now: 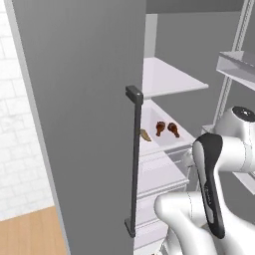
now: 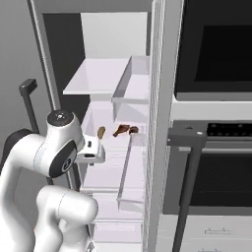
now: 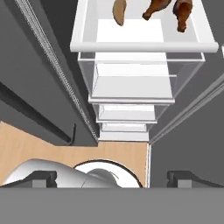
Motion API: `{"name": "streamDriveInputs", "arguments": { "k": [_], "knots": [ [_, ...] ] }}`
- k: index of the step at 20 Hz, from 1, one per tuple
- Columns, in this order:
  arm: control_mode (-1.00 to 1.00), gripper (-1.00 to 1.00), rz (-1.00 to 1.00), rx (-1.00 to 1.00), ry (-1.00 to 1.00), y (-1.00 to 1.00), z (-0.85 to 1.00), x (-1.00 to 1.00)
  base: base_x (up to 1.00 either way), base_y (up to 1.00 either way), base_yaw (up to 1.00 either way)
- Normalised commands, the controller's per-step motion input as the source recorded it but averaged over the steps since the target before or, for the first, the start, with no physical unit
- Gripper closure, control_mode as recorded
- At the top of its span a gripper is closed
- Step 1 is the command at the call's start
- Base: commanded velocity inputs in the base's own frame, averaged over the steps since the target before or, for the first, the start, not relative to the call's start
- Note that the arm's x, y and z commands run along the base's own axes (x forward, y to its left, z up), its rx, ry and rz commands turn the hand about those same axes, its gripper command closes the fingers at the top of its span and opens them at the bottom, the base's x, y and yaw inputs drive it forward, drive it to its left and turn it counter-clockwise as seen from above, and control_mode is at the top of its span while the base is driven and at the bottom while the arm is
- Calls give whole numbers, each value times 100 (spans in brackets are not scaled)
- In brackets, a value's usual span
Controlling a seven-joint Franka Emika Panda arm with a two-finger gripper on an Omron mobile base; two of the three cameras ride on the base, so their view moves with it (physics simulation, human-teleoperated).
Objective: Place one sweet potato and one chicken drumstick in each tupperware on the nearby counter, to pack two identical lunches.
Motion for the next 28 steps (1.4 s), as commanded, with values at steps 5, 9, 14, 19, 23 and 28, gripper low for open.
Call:
{"name": "streamDriveInputs", "arguments": {
  "k": [5, 9, 14, 19, 23, 28],
  "knots": [
    [-100, -100, -1, -1, 0, 1, -5, 20, 30, 0, -1],
    [-100, -100, 0, 0, 0, 0, -25, 79, 0, 0, 0],
    [-100, -100, -5, 0, -2, 0, -11, 89, 0, 0, 0],
    [-100, -100, -18, 0, -3, 0, -2, 58, 0, 0, 0],
    [-100, -100, -29, 0, -5, 0, -14, 29, 0, 0, 0],
    [-100, -100, -7, 5, 0, -16, -7, 52, 0, 0, 0]
  ]
}}
